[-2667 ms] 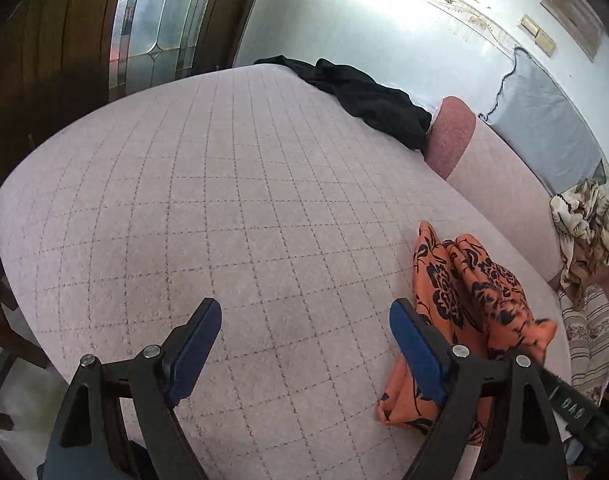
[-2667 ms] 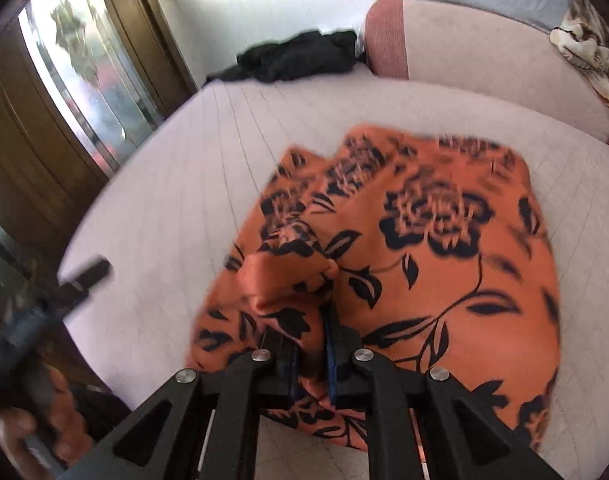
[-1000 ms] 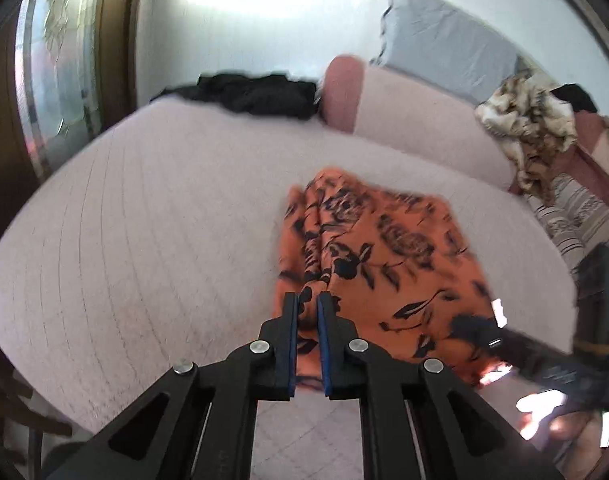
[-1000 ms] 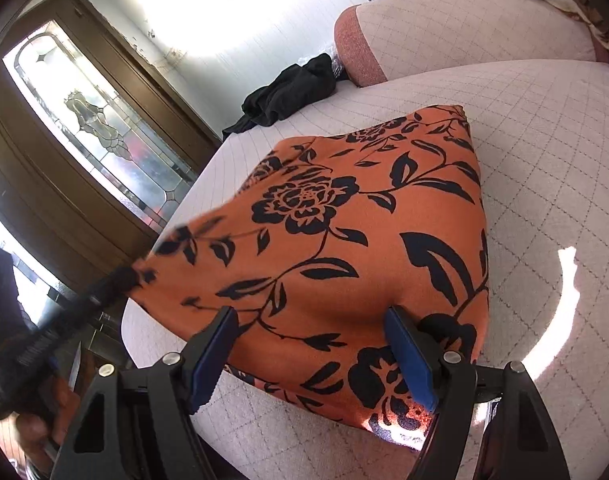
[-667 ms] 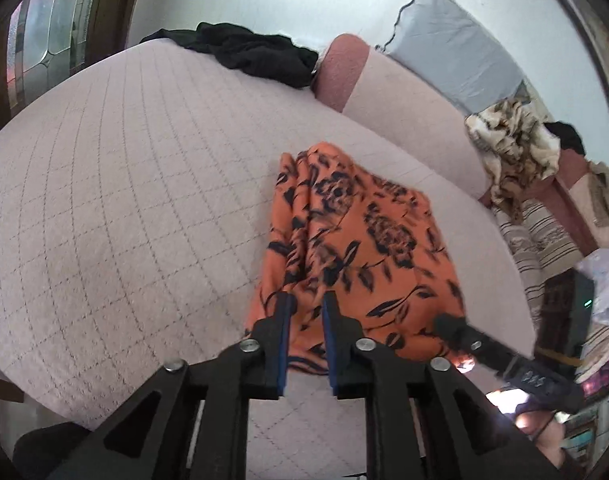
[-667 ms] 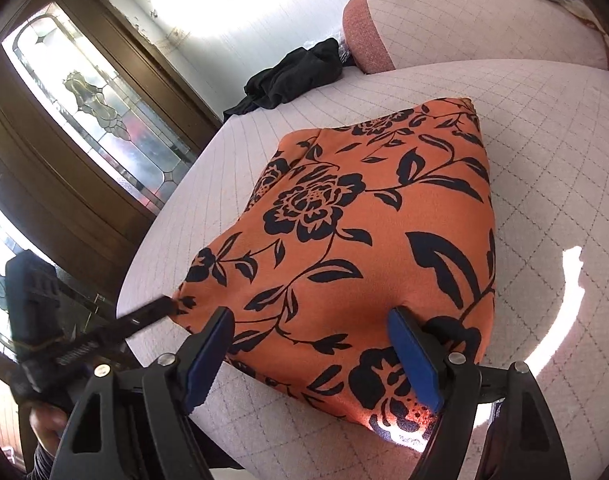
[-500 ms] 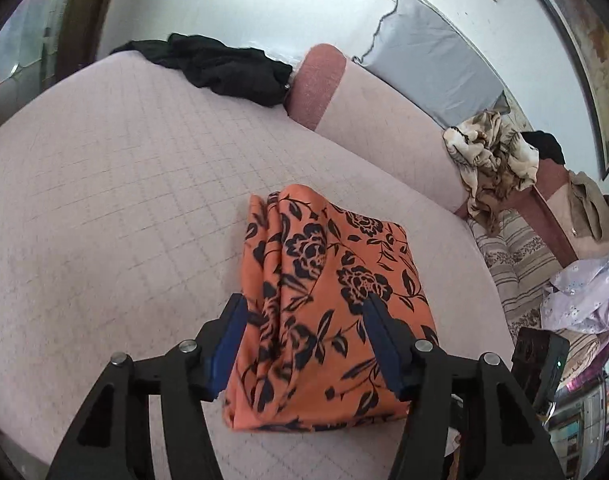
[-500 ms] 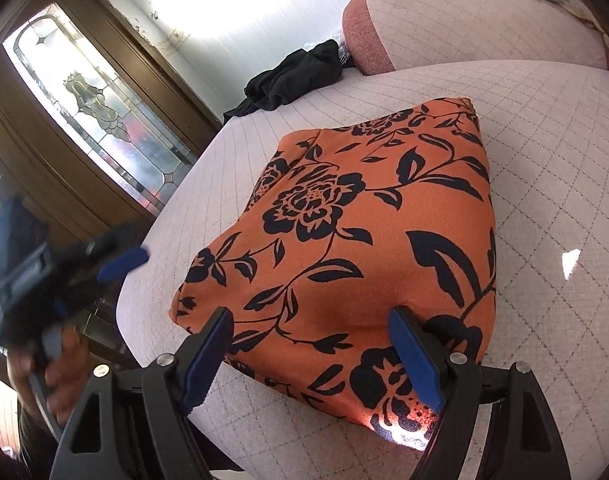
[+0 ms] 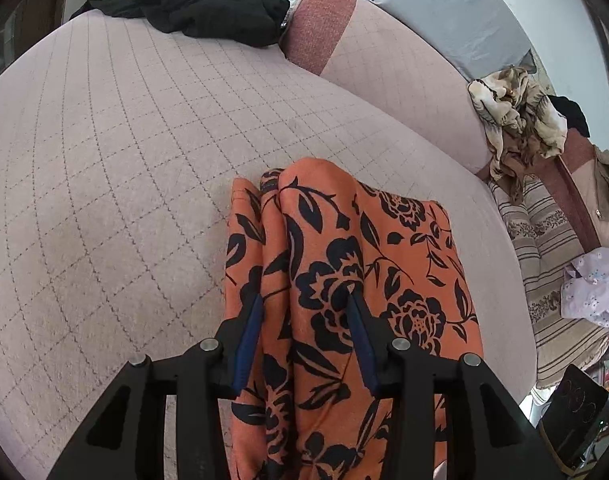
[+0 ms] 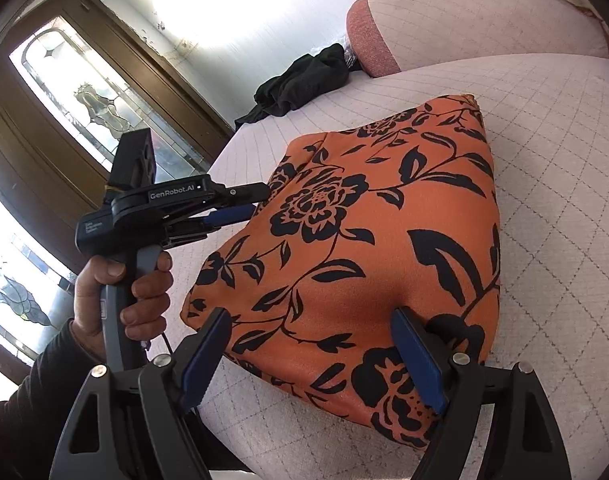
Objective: Fold small clothes
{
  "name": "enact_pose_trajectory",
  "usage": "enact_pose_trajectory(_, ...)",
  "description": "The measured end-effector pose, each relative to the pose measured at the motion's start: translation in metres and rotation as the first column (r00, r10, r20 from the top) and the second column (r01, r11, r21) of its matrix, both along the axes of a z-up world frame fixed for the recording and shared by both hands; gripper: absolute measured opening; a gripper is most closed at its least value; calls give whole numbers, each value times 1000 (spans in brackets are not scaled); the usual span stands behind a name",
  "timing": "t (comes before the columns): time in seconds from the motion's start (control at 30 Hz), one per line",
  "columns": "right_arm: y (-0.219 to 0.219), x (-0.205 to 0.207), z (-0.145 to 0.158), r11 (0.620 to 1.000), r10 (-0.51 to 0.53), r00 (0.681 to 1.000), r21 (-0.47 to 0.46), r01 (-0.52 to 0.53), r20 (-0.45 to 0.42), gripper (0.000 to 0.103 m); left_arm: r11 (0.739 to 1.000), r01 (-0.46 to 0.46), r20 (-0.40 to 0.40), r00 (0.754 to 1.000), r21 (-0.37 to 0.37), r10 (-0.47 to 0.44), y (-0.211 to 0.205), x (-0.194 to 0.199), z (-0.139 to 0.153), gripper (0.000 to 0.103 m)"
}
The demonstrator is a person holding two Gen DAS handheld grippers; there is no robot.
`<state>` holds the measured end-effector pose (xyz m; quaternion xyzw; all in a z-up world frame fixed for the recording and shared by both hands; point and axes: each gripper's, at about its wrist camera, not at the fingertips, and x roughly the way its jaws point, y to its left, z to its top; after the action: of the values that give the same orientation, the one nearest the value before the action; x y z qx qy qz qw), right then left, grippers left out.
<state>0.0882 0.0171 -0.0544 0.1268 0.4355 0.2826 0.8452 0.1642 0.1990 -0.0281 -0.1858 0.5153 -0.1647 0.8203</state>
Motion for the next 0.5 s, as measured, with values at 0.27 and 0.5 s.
enact_pose_trajectory(0.27, 0, -1, 1, 1000, -1, 1000, 2, 1, 1, 84, 1000, 6, -8, 1000, -18, -6, 0, -1, -4, 43)
enact_pose_trajectory(0.5, -3, 1, 4, 1000, 3, 1000, 15, -3, -8, 84, 998, 29, -15, 999, -58, -29, 2, -2, -5, 56)
